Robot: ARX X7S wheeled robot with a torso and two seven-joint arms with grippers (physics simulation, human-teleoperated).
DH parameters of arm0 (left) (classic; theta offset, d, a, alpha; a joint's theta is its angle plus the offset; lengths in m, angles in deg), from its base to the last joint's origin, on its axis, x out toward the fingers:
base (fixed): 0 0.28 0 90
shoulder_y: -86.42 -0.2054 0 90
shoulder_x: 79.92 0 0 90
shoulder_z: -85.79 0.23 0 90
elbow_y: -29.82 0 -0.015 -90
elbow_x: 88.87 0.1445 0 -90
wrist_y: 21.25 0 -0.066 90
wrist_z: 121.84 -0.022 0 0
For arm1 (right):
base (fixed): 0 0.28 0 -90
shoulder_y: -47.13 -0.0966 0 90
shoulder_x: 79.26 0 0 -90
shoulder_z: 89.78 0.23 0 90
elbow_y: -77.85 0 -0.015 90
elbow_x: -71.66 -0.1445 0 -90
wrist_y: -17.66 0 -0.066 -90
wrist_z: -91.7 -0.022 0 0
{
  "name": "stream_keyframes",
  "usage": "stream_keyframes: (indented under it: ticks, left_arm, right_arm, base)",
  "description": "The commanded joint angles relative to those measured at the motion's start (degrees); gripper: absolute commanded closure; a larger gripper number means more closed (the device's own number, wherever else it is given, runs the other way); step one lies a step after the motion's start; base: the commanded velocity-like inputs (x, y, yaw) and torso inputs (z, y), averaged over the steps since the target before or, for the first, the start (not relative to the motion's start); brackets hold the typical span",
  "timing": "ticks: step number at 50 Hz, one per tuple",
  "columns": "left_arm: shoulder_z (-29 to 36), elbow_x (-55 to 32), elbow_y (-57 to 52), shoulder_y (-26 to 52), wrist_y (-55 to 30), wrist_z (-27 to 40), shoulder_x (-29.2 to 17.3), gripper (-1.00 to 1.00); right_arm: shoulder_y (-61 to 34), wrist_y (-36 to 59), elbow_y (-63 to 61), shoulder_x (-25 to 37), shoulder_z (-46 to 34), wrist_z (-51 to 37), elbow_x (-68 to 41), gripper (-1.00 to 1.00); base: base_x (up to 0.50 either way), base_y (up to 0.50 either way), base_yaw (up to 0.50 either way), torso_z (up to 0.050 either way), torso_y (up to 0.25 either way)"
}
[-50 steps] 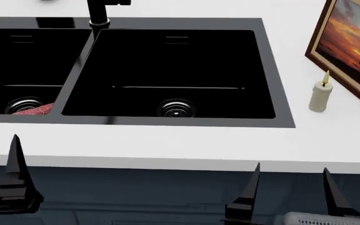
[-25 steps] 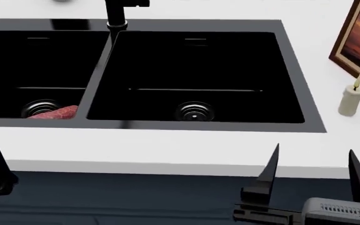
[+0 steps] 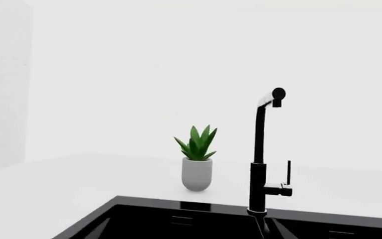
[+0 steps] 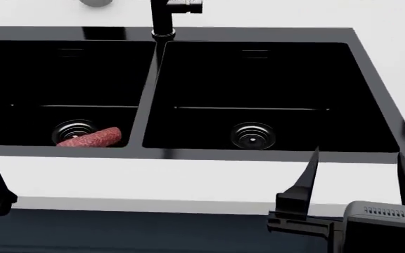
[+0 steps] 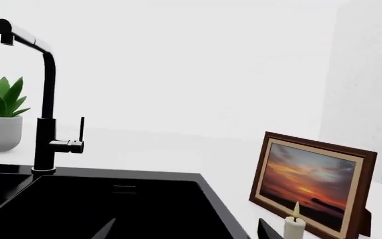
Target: Turn the sink spout to the right.
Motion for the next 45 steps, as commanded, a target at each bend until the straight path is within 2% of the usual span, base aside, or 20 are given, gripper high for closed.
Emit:
stream_keyframes:
  ticks: [1,20,45]
  left_arm:
    - [0.2,-0.4,-0.3,0.4,-0.4,0.4,-0.4,-1.0]
    - [0.8,-0.9,-0.6,1.1,-1.4,0.8,-1.0,-1.0]
    - [0.7,-1.8,-0.5,0.9,-1.1,1.2,-1.5,-1.0]
  right_arm:
    - [-1.2,0.9,0.0,0.2,0.0,-0.3,-0.4,-1.0]
    - [-2.0,2.4,-1.0,0.5,-0.4,-0.6,-1.2,-1.0]
    - [-1.5,2.2,-0.8,0.7,-0.3,-1.4,-1.9,-1.0]
  base:
    - [0.1,0.25,0.0,0.0,0.0]
    - [0.15,0.19,0.0,0.0,0.0]
    - [0.2,0.01,0.0,0.0,0.0]
